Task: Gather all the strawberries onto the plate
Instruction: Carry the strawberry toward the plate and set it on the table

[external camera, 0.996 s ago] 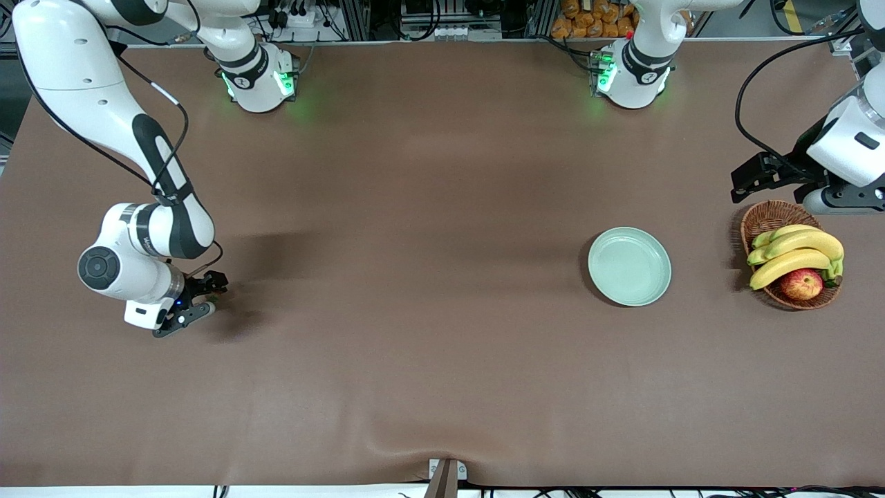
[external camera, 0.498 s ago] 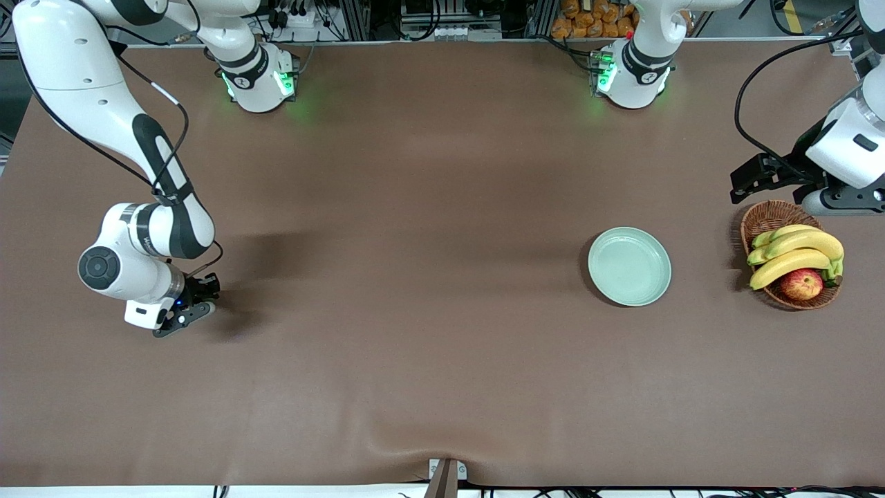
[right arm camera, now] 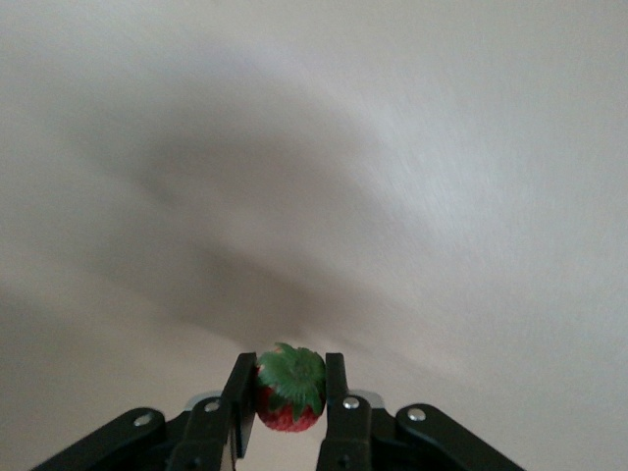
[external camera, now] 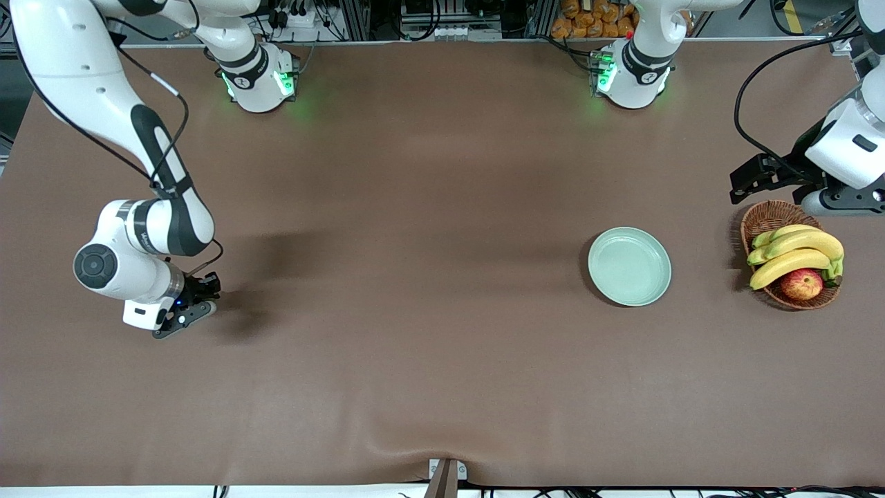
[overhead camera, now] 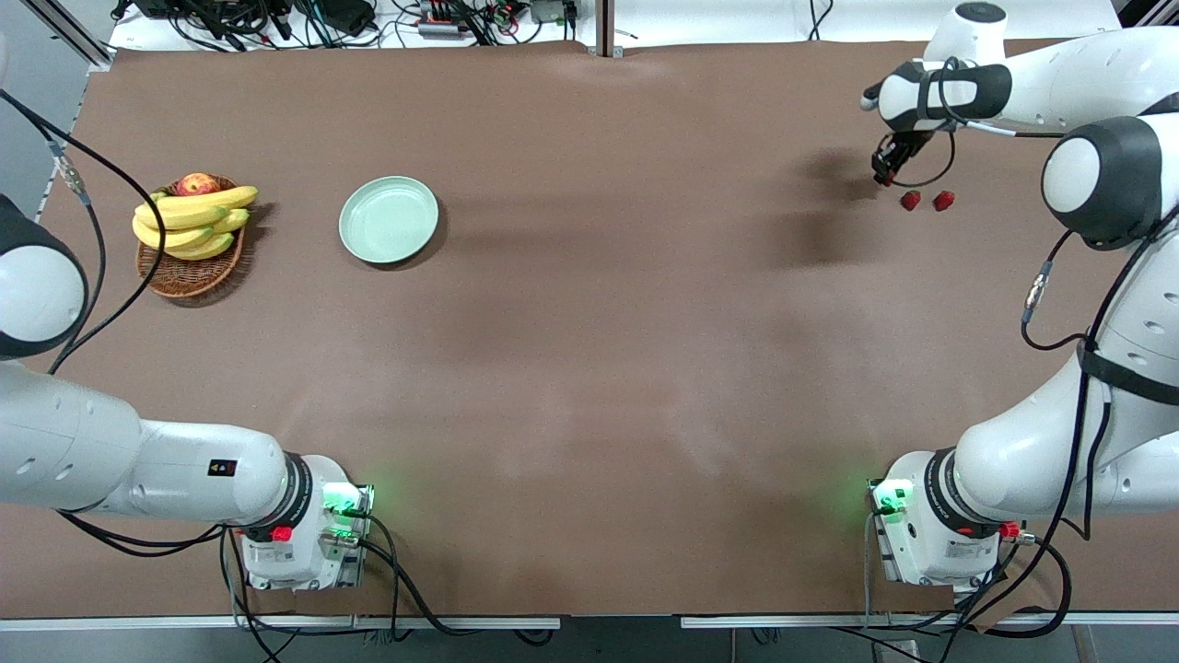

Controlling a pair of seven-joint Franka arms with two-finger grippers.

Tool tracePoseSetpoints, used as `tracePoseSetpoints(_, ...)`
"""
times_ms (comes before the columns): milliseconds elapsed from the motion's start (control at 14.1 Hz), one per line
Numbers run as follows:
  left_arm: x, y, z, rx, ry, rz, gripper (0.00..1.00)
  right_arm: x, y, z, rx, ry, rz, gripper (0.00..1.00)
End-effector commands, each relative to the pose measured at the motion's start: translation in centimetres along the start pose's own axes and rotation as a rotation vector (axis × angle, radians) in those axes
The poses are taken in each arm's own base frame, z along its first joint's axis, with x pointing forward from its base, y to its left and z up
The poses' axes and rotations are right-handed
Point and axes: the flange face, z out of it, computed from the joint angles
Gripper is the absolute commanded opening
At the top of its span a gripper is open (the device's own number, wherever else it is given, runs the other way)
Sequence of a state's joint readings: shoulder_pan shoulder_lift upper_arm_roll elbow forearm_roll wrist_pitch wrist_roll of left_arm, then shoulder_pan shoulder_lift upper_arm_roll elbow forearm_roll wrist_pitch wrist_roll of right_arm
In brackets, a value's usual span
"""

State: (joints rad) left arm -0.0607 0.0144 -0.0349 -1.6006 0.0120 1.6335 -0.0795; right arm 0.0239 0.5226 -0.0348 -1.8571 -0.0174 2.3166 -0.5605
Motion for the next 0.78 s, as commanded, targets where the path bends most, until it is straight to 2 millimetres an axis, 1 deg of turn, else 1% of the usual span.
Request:
tracePoseSetpoints(0, 0.0, 0.2, 0.0, -0.010, -0.006, 0.002, 1.00, 2.6, -5.7, -5.1, -0.015, 0.028, -0.030, 0.00)
tracePoseSetpoints(71, 0.0, 0.3, 0.0, -0.010, -0.006, 0.002, 1.00, 3.6, -8.2, -6.4, -0.012, 0.037, -0.020, 0.00)
tracePoseSetpoints(142, 0.0, 0.3, 0.0, -0.010, -0.006, 0.003, 1.00, 4.8, -10.4, -7.1, 0.004, 0.058, -0.008, 0.00)
tracePoseSetpoints(356, 0.1, 0.4, 0.3, -0.010, -0.012, 0.005, 1.00, 9.2, -17.9, -9.1, 0.095, 0.138, 0.078, 0.00)
tracePoseSetpoints(498, 0.4, 0.7, 0.8, -0.011, -0.021, 0.008, 1.00, 11.7, -22.6, -8.9, 0.108, 0.144, 0.134, 0.00)
tracePoseSetpoints(640, 0.6, 1.1, 1.2, -0.013, -0.026, 0.012, 1.00, 13.4, -27.8, -8.4, 0.114, 0.166, 0.205, 0.00)
tracePoseSetpoints(711, 0.8, 1.7, 1.7, -0.017, -0.034, 0.020, 1.00, 14.1, -30.0, -7.7, 0.118, 0.177, 0.244, 0.00)
